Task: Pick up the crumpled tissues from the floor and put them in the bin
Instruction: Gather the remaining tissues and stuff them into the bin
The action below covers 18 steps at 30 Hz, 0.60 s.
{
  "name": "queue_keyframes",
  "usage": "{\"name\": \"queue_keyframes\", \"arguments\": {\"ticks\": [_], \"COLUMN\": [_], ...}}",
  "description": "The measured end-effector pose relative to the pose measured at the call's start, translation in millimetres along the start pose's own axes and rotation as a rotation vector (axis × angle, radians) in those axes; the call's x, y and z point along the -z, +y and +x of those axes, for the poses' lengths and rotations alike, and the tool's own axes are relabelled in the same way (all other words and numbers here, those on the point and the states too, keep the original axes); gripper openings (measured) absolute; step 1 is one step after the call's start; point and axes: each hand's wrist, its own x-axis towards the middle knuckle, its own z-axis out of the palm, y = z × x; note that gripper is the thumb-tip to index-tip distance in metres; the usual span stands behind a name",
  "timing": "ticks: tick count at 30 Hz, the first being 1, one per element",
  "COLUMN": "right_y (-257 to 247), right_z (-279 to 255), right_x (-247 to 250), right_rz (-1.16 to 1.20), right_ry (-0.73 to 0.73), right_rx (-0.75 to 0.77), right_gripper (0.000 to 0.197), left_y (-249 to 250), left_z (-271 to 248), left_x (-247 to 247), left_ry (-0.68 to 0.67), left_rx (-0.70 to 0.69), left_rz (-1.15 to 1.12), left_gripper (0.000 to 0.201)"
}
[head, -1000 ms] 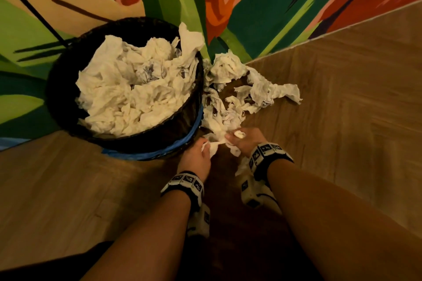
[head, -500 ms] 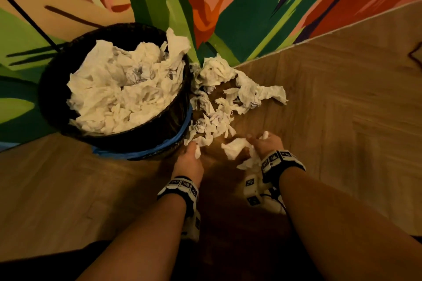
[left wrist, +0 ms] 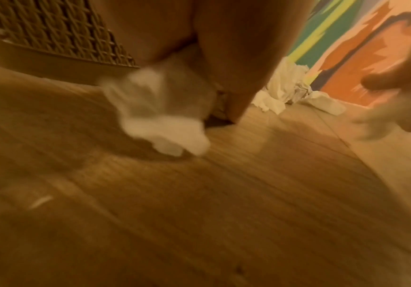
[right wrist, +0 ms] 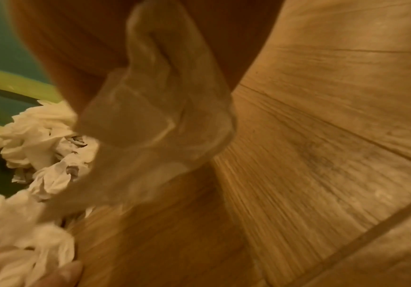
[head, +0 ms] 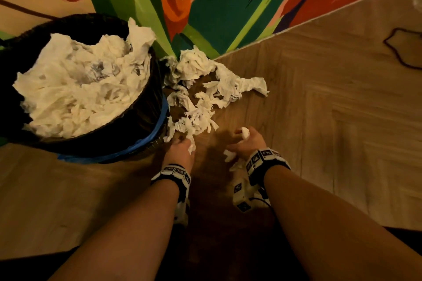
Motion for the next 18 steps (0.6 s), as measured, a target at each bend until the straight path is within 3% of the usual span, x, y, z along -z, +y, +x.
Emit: {"name": "queue_keyframes", "arguments": {"ticks": [3,5,10,13,15,18], "right_y": [1,-2,-24,-57,-91,-150], "right_z": [1,-5,-22,-31,-45,-70], "right_x": [7,9,9,12,16,24], "right_rz": [-0.044,-0.014,0.0,-0.095,-0.115,-0.069], "right_ry": [0.03,0.039,0.028,0.092,0.138,0.203], "right_rx": [0.018,0.008,0.06,0.206,0.288,0.418], "right_gripper": [0.036,0.032,0.028,0.019,0.02,0.035], "left_y": [0,1,12,29,43,71], "left_z": [-8,-13,-28,-40,-53,-72], "left_x": [1,7,41,75,101,148], "left_ry": [-0.029,0.028,0.087,0.112,0.155,0.275], "left_rx": [-0.013,-0.031,-0.041,-0.205,-0.378,-0.602], "left_rz": [-0.018,-0.08,-0.329,-0.458,-0.422,-0.332], "left_gripper": [0.029,0.02,0.037,0.029,0.01,0.024]}}
